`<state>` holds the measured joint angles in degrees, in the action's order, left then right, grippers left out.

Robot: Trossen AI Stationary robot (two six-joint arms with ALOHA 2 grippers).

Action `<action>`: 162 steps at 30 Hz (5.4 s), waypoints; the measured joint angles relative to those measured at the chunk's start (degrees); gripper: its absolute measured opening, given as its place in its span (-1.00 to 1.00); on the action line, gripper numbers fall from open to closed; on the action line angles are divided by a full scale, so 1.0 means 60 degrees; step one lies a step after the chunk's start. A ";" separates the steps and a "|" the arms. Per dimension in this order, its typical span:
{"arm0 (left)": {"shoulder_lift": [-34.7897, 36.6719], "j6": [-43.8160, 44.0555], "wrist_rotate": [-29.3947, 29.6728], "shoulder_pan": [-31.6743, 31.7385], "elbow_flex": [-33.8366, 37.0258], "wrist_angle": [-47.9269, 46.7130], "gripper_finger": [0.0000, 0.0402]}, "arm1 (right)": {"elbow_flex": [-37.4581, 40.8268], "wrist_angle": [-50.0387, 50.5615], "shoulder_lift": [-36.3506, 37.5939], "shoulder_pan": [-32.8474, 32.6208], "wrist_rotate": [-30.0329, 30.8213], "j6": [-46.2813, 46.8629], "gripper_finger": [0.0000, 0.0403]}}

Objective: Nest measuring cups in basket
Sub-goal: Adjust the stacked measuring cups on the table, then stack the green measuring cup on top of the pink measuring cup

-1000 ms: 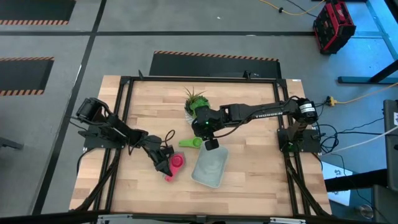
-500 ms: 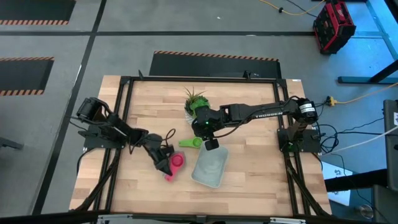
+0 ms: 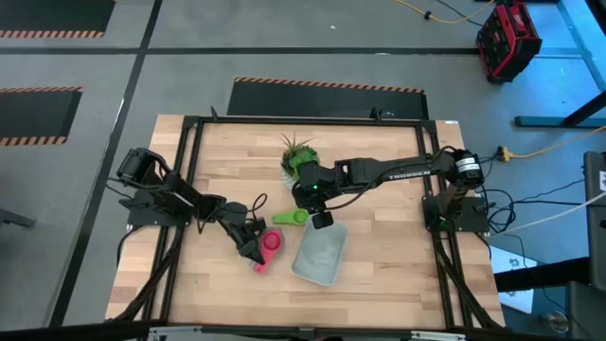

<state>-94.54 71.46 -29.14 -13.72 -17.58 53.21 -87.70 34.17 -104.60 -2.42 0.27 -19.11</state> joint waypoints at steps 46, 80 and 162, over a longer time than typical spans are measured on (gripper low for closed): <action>0.0015 0.0414 -0.0769 0.0368 0.0155 0.0004 -0.01 | 0.0000 0.0000 -0.0003 0.0000 0.0000 0.0004 -0.22; 0.3283 0.1053 -0.0448 0.1311 0.2878 0.1240 -0.01 | 0.0000 -0.0113 -0.0003 0.0251 -0.0254 0.1150 -0.22; -0.0623 -0.9741 0.5371 0.1949 -0.7410 -1.1744 -0.02 | 0.9482 -0.4878 0.7822 0.0448 -0.0310 0.2922 -0.22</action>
<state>-98.28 13.02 3.08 -2.02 -62.04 -17.25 -30.81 4.91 -57.67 0.27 -1.58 -1.58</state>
